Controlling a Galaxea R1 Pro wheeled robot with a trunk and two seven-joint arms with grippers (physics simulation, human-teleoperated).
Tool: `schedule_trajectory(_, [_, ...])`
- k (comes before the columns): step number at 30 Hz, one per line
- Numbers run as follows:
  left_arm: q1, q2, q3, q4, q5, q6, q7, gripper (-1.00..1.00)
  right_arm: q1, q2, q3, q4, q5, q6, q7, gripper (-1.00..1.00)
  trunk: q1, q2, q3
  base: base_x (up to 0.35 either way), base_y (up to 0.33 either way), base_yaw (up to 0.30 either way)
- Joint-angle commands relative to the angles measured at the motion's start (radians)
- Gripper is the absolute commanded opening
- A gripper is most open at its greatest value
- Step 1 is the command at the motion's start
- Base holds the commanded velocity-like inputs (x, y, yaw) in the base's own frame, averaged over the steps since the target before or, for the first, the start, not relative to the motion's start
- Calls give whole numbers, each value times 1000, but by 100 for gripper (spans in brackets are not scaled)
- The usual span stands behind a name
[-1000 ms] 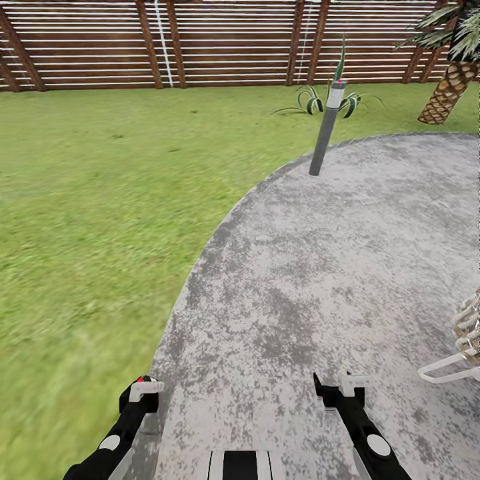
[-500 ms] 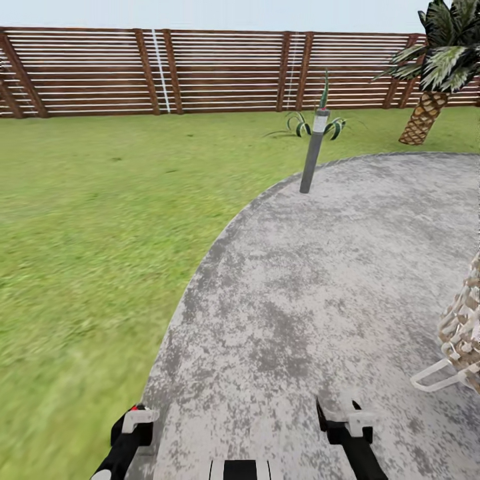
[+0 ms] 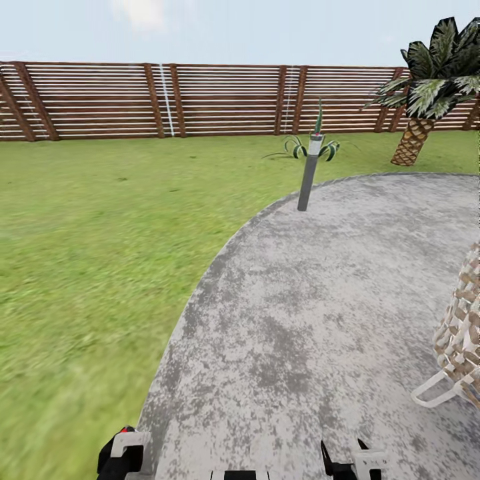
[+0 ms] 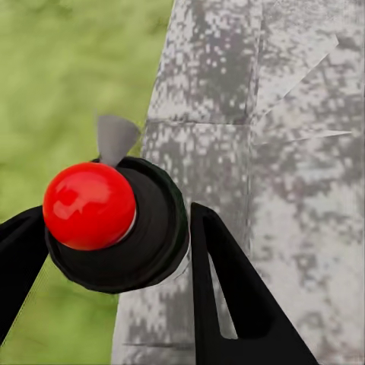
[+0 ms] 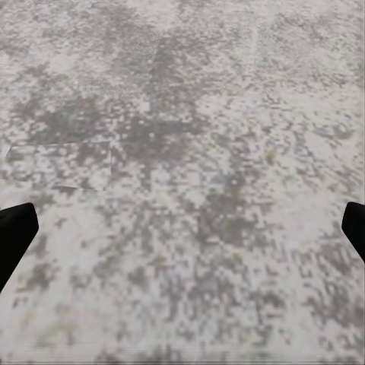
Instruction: In the garden, pick up the pesticide atomizer on the floor and spray pesticide onto both trees until each tree trunk is fully covered.
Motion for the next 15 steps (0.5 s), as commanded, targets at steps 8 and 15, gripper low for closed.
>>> schedule_trajectory(8, [0,-1,-1,1,-1,0,-1,-100,0,2,1,14,0,0,0,100,-4,2,44,0,0,0])
schedule_trajectory(15, [0,-1,0,2,-1,1,0,-100,0,2,0,16,1,0,0,100,-7,4,82,0,0,0])
